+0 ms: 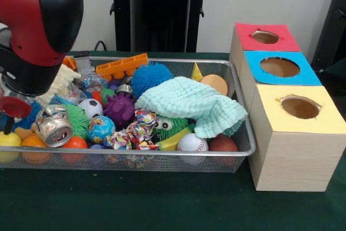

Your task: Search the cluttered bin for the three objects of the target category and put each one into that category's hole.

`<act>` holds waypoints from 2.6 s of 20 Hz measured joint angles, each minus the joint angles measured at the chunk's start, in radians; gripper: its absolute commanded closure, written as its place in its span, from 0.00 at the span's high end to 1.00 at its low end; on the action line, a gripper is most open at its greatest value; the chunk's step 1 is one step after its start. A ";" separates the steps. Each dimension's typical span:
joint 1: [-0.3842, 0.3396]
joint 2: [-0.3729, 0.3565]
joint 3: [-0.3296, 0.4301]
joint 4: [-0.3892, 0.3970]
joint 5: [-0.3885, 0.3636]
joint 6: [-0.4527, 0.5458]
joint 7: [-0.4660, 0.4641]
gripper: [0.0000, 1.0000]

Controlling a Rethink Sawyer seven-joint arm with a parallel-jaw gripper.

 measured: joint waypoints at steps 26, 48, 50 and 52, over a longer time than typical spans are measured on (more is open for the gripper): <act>-0.138 -0.025 0.064 0.007 0.147 0.007 0.000 1.00; -0.138 -0.099 0.089 0.098 0.224 0.009 0.000 1.00; -0.138 -0.098 0.094 0.100 0.224 0.009 0.000 1.00; -0.138 -0.091 0.100 0.100 0.224 0.009 0.000 1.00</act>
